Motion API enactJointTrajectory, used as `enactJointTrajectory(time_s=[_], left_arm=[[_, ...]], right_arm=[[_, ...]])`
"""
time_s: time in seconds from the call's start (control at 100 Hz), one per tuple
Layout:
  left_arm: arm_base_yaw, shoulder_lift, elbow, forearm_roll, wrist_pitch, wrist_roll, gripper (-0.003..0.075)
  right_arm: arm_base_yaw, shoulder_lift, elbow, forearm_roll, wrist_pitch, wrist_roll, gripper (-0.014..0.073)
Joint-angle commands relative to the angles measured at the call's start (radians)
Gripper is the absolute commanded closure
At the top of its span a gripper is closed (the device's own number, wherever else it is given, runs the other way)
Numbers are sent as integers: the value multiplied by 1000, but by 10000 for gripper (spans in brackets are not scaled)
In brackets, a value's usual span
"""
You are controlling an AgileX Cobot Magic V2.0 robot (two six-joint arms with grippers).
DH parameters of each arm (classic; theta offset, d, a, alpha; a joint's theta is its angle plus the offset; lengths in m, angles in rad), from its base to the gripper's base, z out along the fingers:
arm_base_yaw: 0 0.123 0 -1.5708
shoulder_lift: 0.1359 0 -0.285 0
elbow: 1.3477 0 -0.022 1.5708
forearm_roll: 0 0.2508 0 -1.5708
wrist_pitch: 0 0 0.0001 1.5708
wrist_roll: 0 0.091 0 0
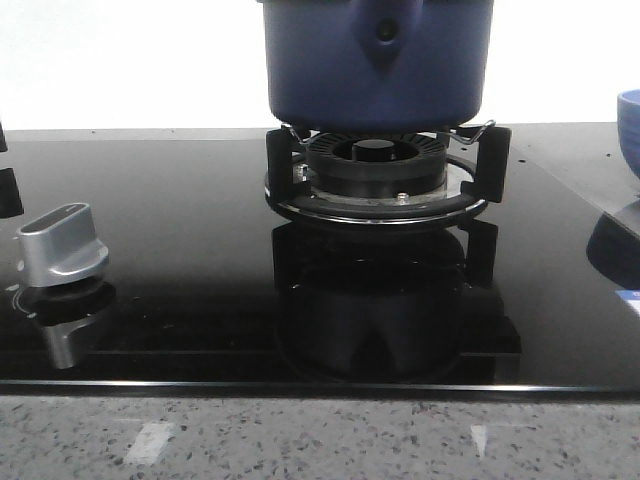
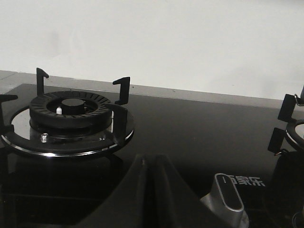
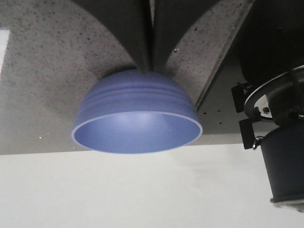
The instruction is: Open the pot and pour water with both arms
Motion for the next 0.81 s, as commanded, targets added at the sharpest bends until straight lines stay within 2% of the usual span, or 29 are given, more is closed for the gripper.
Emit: enactJointTrajectory(time_s=[0.0, 0.27, 0.8], left_arm=[[-7, -28, 32, -1, -87, -8, 741], [-7, -26, 32, -1, -87, -8, 741], [-7, -26, 32, -1, -87, -8, 741]], right_arm=[[-6, -25, 25, -23, -28, 16, 650], [-6, -29, 25, -21, 77, 16, 650], [-6, -29, 25, -21, 77, 16, 650]])
